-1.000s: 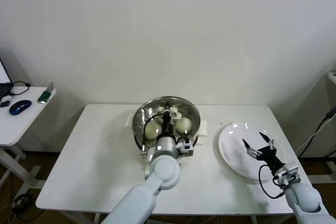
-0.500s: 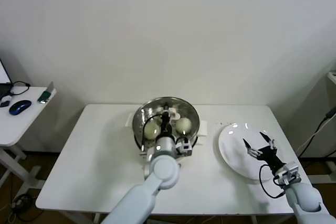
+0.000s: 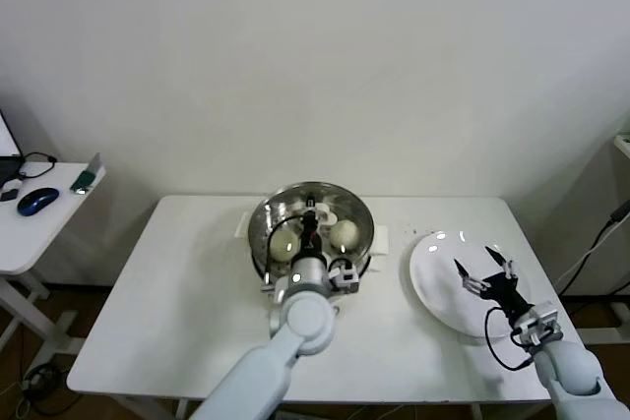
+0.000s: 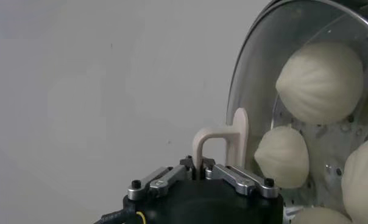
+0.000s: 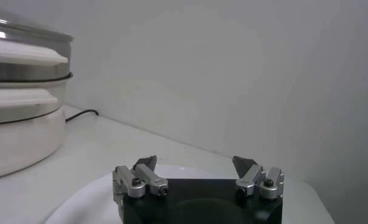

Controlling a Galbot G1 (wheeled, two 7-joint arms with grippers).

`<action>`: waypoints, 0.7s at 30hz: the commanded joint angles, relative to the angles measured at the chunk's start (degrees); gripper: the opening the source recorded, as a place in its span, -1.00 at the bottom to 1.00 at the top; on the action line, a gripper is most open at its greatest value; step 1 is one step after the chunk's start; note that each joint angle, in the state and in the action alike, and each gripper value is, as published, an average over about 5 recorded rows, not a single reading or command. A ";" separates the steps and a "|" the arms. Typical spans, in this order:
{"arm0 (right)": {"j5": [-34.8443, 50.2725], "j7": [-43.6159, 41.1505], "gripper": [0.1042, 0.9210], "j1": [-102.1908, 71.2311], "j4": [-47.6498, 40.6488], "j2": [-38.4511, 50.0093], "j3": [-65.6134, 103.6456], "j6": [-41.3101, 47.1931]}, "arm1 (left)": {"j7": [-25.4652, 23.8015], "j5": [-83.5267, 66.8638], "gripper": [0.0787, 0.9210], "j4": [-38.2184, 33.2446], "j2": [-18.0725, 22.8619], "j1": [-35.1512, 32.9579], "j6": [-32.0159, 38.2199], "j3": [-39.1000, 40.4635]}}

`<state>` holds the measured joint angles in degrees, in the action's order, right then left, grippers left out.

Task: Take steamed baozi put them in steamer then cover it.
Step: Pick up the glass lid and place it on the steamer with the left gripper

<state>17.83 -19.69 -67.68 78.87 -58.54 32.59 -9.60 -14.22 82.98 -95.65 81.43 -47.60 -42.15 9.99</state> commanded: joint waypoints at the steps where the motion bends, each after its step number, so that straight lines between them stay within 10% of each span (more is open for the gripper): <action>1: 0.07 -0.20 0.76 0.04 0.03 0.02 0.11 0.13 | -0.10 -1.23 -0.78 -0.93 -1.01 -0.50 -2.85 0.12; 21: -0.32 2.23 0.76 0.55 1.87 0.52 0.06 6.65 | 3.41 -10.16 0.54 -18.64 -9.29 -8.42 -2.85 -1.72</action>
<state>18.21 -19.11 -67.48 80.20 -57.98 32.70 -6.65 -12.96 77.66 -103.65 76.34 -51.16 -42.19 9.84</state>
